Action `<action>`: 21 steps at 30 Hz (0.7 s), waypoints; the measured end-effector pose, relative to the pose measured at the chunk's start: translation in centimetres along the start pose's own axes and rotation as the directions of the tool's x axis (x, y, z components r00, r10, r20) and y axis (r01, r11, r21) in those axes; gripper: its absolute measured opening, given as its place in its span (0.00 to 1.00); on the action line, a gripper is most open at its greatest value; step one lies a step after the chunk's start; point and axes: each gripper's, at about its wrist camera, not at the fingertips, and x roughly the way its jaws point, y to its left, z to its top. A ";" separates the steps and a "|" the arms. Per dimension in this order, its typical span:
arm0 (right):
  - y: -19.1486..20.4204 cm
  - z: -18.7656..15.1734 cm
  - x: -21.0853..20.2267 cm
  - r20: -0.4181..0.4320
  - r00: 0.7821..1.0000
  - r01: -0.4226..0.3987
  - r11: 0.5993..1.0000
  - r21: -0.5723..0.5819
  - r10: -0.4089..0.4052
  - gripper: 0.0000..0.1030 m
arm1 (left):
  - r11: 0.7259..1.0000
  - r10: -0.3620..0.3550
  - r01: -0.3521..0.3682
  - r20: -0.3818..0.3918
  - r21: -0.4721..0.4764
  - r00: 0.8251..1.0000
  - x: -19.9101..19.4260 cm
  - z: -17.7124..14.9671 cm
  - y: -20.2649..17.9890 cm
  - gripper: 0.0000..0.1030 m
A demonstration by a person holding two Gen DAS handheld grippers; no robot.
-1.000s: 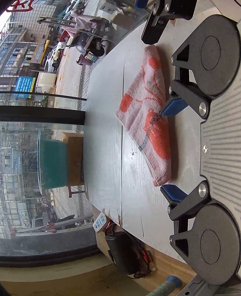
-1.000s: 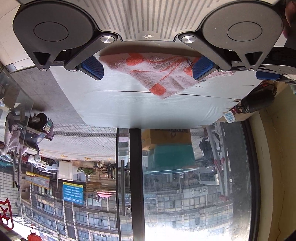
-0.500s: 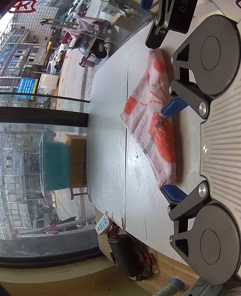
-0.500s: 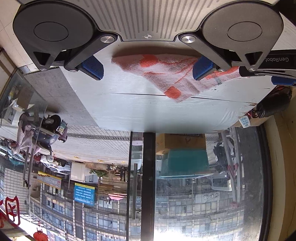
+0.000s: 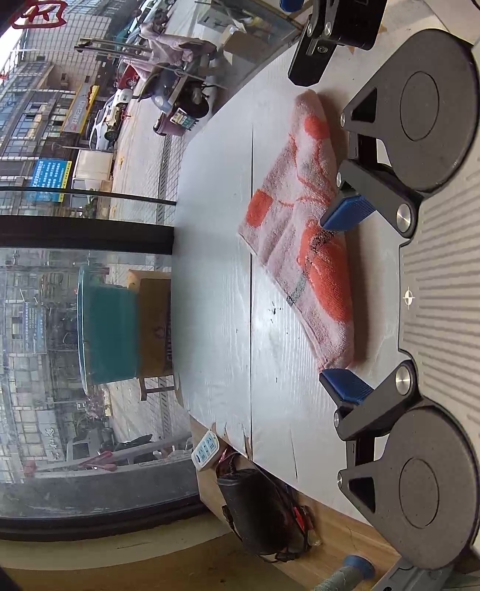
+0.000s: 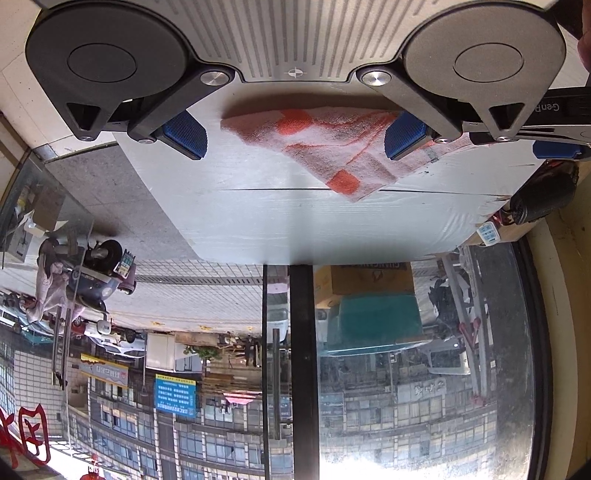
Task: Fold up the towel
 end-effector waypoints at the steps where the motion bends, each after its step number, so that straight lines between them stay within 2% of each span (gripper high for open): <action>1: 0.1 0.0 0.1 -0.004 1.000 -0.001 1.000 -0.001 0.001 1.00 | 1.000 0.001 -0.001 0.001 -0.001 1.000 0.0 0.0 0.1 0.80; 21: 0.3 0.0 0.5 -0.014 1.000 0.008 1.000 0.001 -0.008 1.00 | 1.000 0.025 -0.025 -0.002 0.005 1.000 0.3 0.4 0.3 0.80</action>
